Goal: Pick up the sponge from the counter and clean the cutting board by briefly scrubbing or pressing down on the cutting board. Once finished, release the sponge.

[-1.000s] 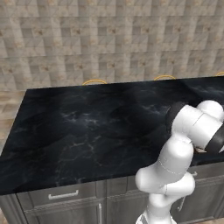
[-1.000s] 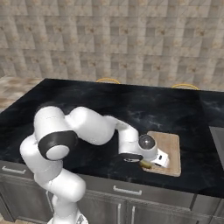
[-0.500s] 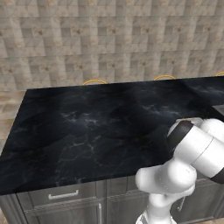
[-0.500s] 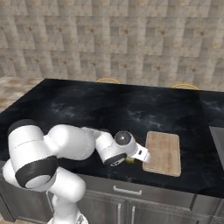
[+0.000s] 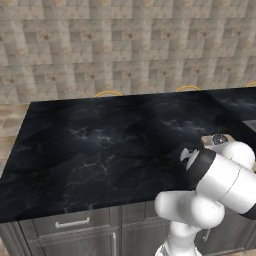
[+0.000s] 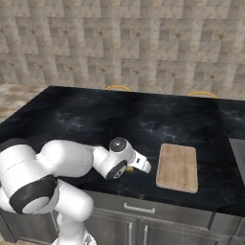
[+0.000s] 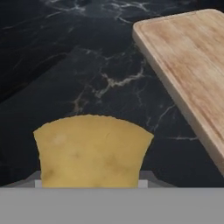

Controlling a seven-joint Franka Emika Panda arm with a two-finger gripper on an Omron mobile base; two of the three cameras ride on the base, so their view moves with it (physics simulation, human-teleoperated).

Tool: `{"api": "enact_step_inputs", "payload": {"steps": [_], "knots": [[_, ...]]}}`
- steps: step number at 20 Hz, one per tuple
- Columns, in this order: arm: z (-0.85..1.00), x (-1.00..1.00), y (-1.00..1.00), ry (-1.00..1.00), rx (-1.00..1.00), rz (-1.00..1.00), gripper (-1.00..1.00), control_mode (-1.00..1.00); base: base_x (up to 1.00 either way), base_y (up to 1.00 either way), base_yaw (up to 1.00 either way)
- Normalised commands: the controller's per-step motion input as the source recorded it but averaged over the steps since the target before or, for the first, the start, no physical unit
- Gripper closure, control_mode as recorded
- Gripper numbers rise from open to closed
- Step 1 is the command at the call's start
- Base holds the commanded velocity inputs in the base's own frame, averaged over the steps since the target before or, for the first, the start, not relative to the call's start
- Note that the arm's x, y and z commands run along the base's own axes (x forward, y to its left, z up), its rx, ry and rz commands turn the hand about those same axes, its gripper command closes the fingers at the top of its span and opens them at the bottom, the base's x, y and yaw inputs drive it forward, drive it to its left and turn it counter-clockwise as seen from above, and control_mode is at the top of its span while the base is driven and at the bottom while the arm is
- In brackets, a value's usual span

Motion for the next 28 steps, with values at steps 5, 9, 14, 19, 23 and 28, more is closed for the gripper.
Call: {"api": "enact_step_inputs", "payload": {"steps": [5, 9, 14, 19, 23, 28], "knots": [[0.00, 0.02, 0.35, 0.02, 0.00, 0.00, 1.00, -1.00, 0.00, 0.00, 0.00], [-0.12, 0.00, 0.32, 0.02, 0.00, 0.00, 1.00, -1.00, 0.00, 0.00, 0.00], [-0.23, 0.00, 0.19, 0.00, 0.00, 0.01, 1.00, -1.00, 0.00, 0.00, 0.00], [-0.06, 0.00, 0.04, 0.00, 0.00, 0.01, 1.00, -1.00, 0.00, 0.00, 0.00], [0.00, 0.00, 0.00, 0.00, 0.00, 0.00, 1.00, -1.00, 0.00, 0.00, 0.00], [0.00, 0.00, 0.00, 0.00, 0.00, 0.00, 1.00, -1.00, 0.00, 0.00, 0.00]]}}
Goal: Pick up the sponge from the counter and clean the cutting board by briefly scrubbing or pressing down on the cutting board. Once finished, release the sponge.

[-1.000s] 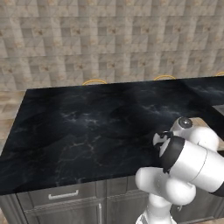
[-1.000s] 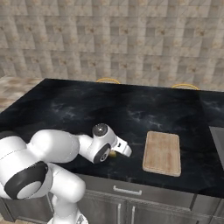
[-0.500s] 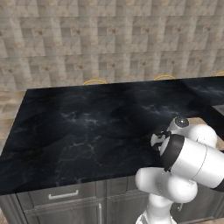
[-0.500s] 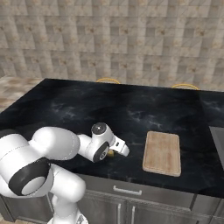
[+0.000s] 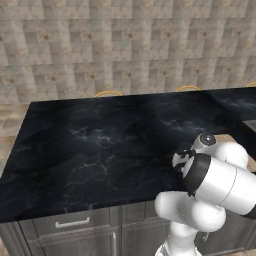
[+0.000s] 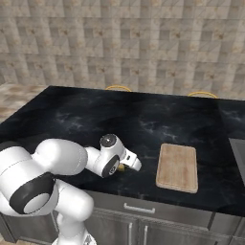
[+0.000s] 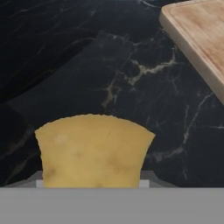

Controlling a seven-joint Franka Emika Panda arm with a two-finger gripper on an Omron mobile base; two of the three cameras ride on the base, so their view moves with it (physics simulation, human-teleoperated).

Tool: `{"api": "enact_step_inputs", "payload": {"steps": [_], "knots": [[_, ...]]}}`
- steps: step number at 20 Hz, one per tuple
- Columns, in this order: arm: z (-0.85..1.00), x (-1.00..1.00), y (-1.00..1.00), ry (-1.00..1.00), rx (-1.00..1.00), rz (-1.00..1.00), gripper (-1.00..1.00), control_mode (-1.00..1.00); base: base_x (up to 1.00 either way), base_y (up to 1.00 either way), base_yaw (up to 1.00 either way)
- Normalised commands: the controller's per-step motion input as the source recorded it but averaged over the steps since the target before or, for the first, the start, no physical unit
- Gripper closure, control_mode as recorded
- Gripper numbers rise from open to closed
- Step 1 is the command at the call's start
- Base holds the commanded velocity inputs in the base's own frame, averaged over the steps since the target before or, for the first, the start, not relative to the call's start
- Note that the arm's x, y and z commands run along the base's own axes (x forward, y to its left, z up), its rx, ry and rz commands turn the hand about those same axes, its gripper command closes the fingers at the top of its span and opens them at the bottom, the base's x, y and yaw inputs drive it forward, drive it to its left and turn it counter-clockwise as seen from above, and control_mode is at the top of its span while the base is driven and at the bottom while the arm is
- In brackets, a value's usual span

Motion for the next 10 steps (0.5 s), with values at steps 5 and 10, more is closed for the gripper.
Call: {"api": "enact_step_inputs", "payload": {"steps": [5, 10], "knots": [[0.00, 0.00, 0.00, 0.00, 0.00, 0.00, -1.00, -1.00, 0.00, 0.00, 0.00], [0.00, 0.00, 0.00, 0.00, 0.00, 0.00, -1.00, -1.00, 0.00, 0.00, 0.00]]}}
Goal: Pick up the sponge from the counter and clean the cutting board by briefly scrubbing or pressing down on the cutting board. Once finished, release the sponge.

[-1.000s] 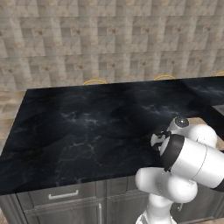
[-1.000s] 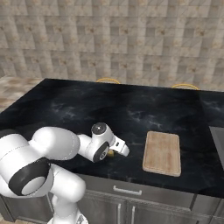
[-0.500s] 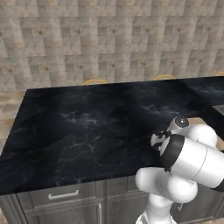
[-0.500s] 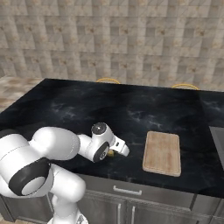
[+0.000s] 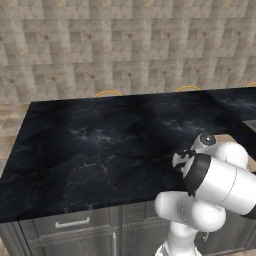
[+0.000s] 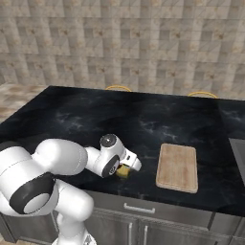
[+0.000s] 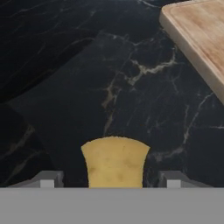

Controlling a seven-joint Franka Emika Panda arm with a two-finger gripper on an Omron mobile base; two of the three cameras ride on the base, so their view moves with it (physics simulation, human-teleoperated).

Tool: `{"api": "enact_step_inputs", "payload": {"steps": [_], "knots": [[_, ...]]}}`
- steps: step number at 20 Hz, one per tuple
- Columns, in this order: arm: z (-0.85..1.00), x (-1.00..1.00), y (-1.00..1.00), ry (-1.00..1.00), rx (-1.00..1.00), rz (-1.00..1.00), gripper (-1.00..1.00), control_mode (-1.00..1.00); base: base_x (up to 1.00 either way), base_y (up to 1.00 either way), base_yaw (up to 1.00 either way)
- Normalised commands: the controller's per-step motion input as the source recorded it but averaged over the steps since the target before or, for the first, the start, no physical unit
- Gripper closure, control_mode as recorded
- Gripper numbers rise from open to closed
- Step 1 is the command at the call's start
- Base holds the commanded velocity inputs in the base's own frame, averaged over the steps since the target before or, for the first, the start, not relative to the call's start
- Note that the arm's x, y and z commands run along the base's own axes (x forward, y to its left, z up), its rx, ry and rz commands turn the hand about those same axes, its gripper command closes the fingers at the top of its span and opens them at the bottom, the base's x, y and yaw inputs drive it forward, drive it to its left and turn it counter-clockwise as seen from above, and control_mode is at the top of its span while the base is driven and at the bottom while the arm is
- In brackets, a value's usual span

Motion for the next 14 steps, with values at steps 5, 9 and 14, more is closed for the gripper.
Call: {"api": "enact_step_inputs", "payload": {"steps": [5, 9, 14], "knots": [[0.00, 0.00, -0.01, 0.00, 0.00, 0.00, -1.00, -1.00, 0.00, 0.00, 0.00], [0.35, 0.08, 0.00, 0.04, 0.00, 0.00, -1.00, -1.00, 0.00, 0.00, 0.00], [0.89, -0.04, 0.00, 0.21, 0.00, -0.01, -1.00, -1.00, 0.00, 0.00, 0.00]]}}
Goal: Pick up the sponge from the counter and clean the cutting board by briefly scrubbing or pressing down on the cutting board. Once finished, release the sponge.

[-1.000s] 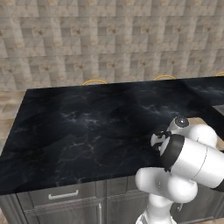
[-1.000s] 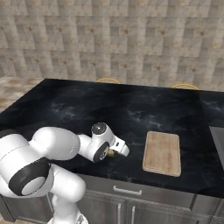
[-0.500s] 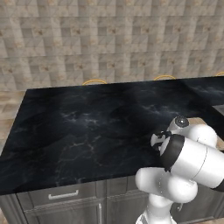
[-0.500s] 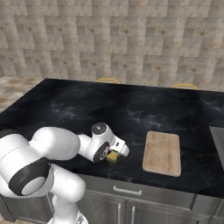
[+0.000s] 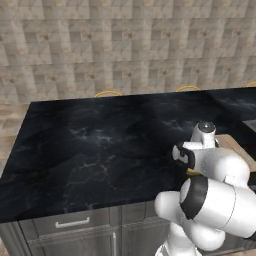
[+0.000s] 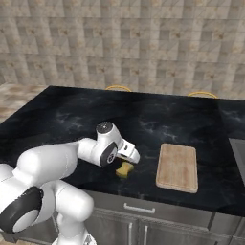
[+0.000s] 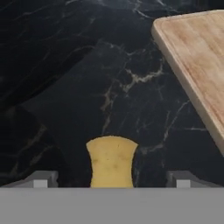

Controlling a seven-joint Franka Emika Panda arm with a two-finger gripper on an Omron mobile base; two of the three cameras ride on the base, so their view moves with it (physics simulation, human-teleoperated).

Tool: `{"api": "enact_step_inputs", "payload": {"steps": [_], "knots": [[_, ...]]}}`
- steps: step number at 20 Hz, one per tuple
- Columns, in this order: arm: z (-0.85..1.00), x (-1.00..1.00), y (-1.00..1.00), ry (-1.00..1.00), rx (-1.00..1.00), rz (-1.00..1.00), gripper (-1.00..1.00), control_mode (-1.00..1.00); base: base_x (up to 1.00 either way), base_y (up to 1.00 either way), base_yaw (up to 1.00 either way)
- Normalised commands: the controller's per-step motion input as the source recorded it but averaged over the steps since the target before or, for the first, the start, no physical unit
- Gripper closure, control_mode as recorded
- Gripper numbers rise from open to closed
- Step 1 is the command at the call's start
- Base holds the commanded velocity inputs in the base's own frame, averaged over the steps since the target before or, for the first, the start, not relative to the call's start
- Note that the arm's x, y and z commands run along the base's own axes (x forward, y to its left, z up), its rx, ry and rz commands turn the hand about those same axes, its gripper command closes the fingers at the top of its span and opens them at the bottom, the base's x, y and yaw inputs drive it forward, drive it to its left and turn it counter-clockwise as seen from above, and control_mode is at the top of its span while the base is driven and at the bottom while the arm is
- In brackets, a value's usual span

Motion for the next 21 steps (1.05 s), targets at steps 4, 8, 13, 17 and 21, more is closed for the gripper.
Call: {"api": "enact_step_inputs", "payload": {"steps": [4, 8, 13, 17, 21], "knots": [[0.99, -0.03, 0.00, 0.20, 0.00, -0.02, -1.00, -1.00, 0.00, 0.00, 0.00], [0.92, -0.32, 0.02, 0.13, 0.07, 0.00, -1.00, -1.00, 0.00, 0.00, 0.00], [0.55, -0.76, 0.16, 0.02, 0.21, 0.00, -1.00, -1.00, 0.00, 0.00, 0.00], [0.49, -0.99, 0.43, 0.00, 0.11, 0.00, -1.00, -1.00, 0.00, 0.00, 0.00], [0.45, -0.98, 0.80, 0.00, 0.02, 0.00, -1.00, -1.00, 0.00, 0.00, 0.00]]}}
